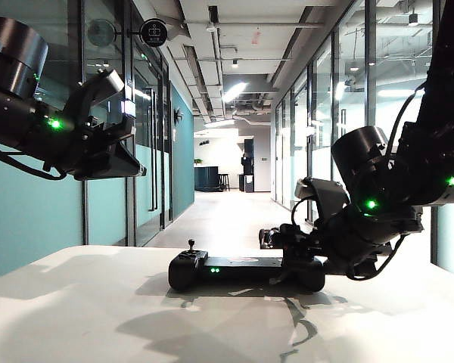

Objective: Push the left joystick on the remote control sitting on the white table forward to make the robot dog walk in a straight line until it approaches the door.

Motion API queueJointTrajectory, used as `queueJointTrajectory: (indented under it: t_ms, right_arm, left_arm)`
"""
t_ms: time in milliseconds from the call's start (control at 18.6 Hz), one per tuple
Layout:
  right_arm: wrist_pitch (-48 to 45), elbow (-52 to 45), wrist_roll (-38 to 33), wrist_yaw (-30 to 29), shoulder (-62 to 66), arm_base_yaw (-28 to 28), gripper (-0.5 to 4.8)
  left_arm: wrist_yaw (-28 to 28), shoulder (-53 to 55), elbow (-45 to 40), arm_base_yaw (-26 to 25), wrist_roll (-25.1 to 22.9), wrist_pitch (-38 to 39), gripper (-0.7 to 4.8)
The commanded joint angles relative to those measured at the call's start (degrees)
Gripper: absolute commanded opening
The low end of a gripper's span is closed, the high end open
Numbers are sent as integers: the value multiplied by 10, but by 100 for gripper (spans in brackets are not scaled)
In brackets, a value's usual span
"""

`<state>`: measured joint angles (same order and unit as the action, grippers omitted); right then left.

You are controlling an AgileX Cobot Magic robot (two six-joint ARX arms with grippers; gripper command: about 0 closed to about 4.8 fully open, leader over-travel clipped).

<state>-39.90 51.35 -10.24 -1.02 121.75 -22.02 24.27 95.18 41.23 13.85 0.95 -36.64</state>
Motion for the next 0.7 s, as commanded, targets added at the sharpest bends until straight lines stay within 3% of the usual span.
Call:
queueJointTrajectory:
  t_ms: [54,323,484,592,700]
  right_arm:
    - [3,1,0,11,-3,-1,332]
    - [7,1,0,10,-2,-1,331]
    - [7,1,0,10,-2,-1,289]
    - [7,1,0,10,-2,-1,221]
    - [7,1,0,10,-2,-1,219]
  left_arm:
    - [4,0,2,0,-1,-7,-6]
    - [4,0,2,0,-1,-7,-6]
    - [4,0,2,0,-1,-7,-6]
    - [4,0,2,0,-1,-7,-6]
    - [4,0,2,0,0,-7,-6]
